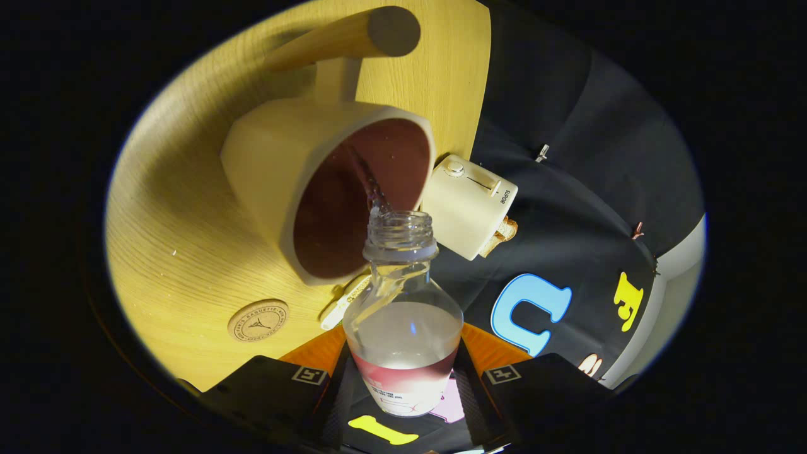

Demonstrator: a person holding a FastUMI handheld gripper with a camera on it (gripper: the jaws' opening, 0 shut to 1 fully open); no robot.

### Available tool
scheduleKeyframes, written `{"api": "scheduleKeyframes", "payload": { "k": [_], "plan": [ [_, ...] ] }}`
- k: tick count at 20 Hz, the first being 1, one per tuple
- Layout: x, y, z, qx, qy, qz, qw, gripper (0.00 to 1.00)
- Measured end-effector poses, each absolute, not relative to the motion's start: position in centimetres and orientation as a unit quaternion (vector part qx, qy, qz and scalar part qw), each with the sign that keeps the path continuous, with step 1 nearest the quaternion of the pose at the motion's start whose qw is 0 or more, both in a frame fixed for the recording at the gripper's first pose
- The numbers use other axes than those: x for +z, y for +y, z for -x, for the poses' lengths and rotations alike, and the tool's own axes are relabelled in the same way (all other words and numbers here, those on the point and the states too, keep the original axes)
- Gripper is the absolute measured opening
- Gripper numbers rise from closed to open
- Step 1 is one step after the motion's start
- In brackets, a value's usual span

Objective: Take the bottle from table, then pour the juice into the cup, finally place the bottle on the coaster

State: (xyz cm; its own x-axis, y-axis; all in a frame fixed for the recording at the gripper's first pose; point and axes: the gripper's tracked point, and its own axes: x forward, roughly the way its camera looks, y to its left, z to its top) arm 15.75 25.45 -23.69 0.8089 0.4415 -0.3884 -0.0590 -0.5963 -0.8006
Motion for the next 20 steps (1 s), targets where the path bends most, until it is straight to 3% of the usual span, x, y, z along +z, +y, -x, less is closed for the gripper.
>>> {"api": "scheduleKeyframes", "payload": {
  "k": [4, 20],
  "plan": [
    [-22.9, 26.1, -16.3, 0.292, -0.138, 0.857, 0.402, 0.75],
    [-22.5, 27.2, -14.6, 0.297, -0.179, 0.867, 0.357, 0.75]
  ]
}}
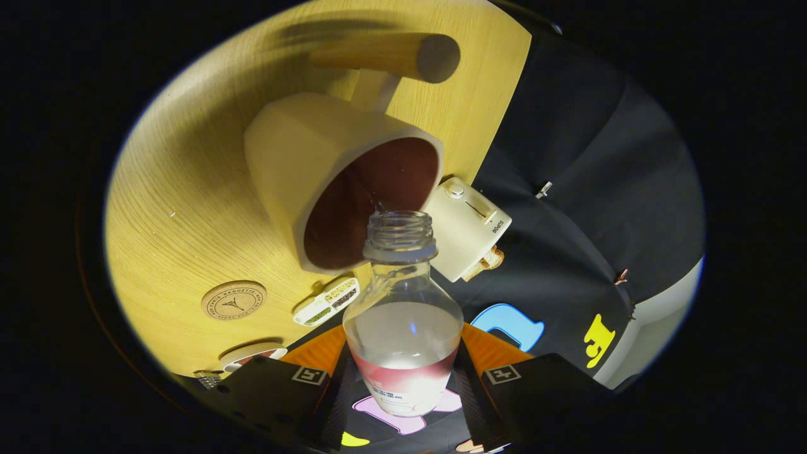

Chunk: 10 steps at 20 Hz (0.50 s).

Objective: Take the bottle from table, then pour the juice into the cup, finally place the bottle on the coaster

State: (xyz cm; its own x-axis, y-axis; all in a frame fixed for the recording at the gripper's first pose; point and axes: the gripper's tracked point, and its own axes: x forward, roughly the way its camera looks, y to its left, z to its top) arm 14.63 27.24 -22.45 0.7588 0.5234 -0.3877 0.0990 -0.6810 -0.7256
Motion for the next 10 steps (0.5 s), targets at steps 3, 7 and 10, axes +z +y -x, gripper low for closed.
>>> {"api": "scheduleKeyframes", "payload": {
  "k": [3, 7, 10],
  "plan": [
    [-21.9, 27.0, -15.0, 0.290, -0.178, 0.869, 0.359, 0.75],
    [-21.4, 26.7, -15.2, 0.285, -0.179, 0.871, 0.359, 0.75],
    [-21.0, 26.6, -15.2, 0.284, -0.181, 0.870, 0.359, 0.75]
  ]
}}
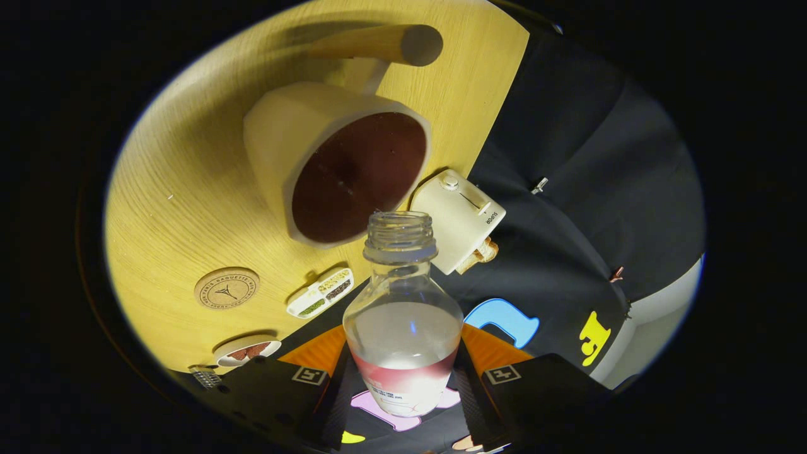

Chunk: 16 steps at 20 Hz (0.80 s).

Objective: Take the bottle from table, then pour the juice into the cup, finally place the bottle on the coaster

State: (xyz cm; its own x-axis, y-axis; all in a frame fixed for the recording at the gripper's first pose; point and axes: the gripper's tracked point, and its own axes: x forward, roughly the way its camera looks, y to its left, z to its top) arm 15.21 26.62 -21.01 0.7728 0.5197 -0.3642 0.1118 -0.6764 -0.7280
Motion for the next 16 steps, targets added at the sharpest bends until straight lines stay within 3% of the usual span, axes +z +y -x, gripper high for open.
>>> {"api": "scheduleKeyframes", "payload": {
  "k": [16],
  "plan": [
    [-19.0, 26.5, -15.2, 0.274, -0.197, 0.869, 0.361, 0.75]
  ]
}}
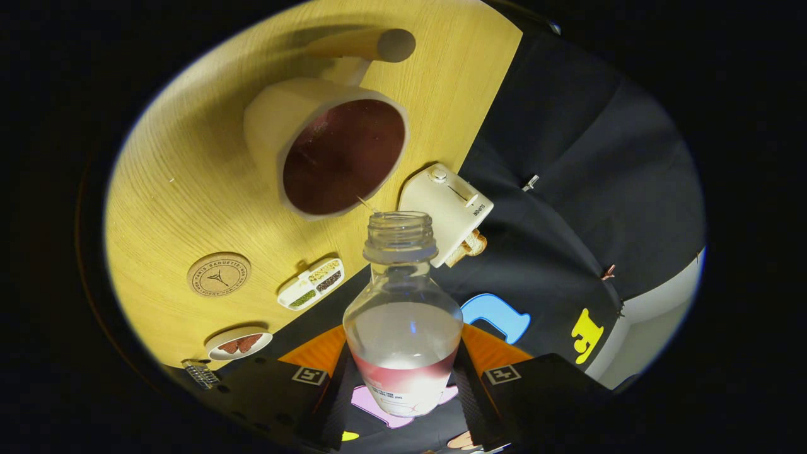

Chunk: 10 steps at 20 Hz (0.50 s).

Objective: Take the bottle from table, then pour the juice into the cup, finally place the bottle on the coaster

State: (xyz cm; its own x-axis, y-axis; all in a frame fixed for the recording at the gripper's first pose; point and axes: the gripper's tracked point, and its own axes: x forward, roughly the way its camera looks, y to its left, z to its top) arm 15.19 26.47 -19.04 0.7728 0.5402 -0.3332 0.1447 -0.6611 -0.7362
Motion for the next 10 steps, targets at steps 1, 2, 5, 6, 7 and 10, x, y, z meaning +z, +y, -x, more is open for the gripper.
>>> {"api": "scheduleKeyframes", "payload": {
  "k": [1, 2, 5, 6, 7, 10],
  "plan": [
    [-19.04, 26.60, -15.22, 0.274, -0.198, 0.869, 0.363, 0.75],
    [-19.13, 26.74, -15.29, 0.275, -0.198, 0.867, 0.365, 0.75],
    [-19.51, 27.02, -15.34, 0.278, -0.199, 0.865, 0.367, 0.75],
    [-19.66, 27.11, -15.19, 0.281, -0.199, 0.863, 0.371, 0.75],
    [-19.78, 27.14, -15.05, 0.284, -0.200, 0.860, 0.374, 0.75],
    [-19.90, 26.94, -14.87, 0.292, -0.202, 0.851, 0.388, 0.75]
  ]
}}
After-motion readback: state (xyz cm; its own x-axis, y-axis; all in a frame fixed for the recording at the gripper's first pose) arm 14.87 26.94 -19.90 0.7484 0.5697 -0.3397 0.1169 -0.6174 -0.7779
